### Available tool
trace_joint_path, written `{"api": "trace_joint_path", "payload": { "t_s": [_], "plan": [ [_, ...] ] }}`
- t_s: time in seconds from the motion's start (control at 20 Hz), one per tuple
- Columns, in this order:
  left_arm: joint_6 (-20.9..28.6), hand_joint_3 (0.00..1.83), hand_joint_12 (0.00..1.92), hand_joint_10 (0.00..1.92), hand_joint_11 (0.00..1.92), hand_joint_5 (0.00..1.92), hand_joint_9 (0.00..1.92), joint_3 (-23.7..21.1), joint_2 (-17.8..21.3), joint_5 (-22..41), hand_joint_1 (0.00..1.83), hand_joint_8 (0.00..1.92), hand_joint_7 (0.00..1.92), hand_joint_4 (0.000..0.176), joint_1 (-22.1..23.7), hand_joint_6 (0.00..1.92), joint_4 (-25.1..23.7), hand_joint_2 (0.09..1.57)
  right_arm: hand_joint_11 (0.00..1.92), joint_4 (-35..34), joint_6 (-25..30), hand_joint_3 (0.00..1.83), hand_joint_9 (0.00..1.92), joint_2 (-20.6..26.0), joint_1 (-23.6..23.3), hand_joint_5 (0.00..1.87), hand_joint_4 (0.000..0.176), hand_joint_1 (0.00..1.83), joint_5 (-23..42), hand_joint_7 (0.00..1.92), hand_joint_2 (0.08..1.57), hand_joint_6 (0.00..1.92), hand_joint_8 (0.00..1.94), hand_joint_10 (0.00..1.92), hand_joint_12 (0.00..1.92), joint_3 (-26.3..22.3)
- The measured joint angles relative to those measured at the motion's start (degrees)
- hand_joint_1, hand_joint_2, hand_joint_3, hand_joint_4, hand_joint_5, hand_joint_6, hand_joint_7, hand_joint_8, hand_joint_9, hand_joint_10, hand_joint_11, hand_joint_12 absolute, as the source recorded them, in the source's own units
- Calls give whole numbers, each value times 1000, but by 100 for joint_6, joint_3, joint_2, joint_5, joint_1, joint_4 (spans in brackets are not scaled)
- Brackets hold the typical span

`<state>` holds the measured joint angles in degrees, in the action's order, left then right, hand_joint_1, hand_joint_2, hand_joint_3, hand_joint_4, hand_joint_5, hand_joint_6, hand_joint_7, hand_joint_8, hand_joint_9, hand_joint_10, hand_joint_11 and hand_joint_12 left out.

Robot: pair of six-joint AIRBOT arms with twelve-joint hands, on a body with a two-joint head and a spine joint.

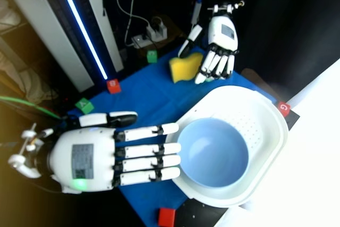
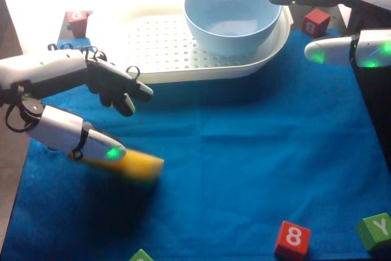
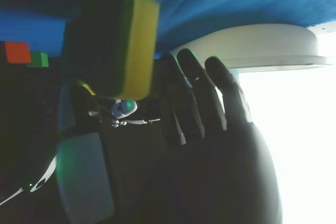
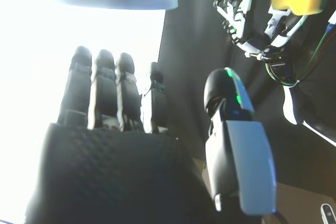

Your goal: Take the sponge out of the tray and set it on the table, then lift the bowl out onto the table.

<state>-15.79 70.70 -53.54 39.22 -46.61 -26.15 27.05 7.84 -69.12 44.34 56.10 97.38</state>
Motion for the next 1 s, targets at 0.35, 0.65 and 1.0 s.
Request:
{"api": "trace_joint_path", "payload": {
  "t_s": [0.35,0.65,1.0],
  "plan": [
    [-817,0,978,423,224,559,554,-286,422,1174,767,125,701,0,-216,7,1322,848,78,44,-2,0,127,20,0,267,77,699,87,204,1168,8,8,9,23,-162],
    [-1646,2,464,10,0,320,235,-442,522,2529,726,10,318,55,-966,3,3220,843,118,278,4,0,151,-33,-208,275,89,883,476,224,1027,5,5,6,39,-42],
    [-1735,0,11,1,0,87,21,-442,461,2778,750,0,58,176,-1054,1,3348,826,0,673,11,0,138,-654,-885,279,124,792,101,214,989,8,0,1,190,522]
  ]
}}
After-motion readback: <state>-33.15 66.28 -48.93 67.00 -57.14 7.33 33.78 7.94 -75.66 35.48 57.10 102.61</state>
